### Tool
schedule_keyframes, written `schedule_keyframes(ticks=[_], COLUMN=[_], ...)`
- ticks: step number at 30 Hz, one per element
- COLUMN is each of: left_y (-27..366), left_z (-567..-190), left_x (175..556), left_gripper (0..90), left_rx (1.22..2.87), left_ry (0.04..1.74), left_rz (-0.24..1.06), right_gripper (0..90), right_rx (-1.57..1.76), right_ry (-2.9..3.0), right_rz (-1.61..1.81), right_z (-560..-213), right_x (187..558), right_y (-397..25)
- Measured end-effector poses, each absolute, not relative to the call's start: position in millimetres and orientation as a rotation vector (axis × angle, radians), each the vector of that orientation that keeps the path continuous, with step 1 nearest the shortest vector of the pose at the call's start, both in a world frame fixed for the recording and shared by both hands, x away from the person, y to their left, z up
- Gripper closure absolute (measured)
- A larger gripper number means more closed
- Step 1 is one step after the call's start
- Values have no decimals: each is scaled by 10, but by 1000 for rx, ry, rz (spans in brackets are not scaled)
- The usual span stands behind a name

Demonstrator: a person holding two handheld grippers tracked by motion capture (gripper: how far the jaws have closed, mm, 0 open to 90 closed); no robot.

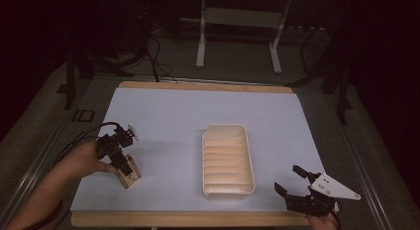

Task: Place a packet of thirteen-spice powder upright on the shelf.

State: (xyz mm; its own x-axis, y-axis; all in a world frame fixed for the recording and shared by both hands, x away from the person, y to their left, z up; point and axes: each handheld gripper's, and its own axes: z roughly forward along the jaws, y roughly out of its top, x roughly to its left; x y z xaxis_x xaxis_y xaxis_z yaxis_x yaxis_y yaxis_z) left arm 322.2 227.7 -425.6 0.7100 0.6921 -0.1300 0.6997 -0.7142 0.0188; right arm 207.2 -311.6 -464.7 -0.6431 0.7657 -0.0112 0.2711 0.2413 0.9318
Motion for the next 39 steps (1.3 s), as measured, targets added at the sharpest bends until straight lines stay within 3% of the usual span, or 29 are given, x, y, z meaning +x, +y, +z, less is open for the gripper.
schedule_keyframes(ticks=[5, 9, 25, 39], left_y=[2249, 2232, 2209, 2095], left_z=[-4306, -4305, -4270, -4171], left_x=[3225, 3225, 3218, 3266], left_gripper=[614, 664, 681, 683], left_rx=[2878, 2907, 2975, 2987], left_ry=[1139, 1132, 942, 879], left_rz=[-207, -202, -214, -209], right_gripper=[140, 139, 139, 140], right_rx=[944, 944, 946, 946], right_ry=[2049, 2050, 2051, 2045], right_rz=[1392, 1393, 1396, 1415], right_z=[-4647, -4648, -4647, -4641], right_x=[2068, 2072, 2072, 2067], right_y=[-3115, -3116, -3120, -3132])
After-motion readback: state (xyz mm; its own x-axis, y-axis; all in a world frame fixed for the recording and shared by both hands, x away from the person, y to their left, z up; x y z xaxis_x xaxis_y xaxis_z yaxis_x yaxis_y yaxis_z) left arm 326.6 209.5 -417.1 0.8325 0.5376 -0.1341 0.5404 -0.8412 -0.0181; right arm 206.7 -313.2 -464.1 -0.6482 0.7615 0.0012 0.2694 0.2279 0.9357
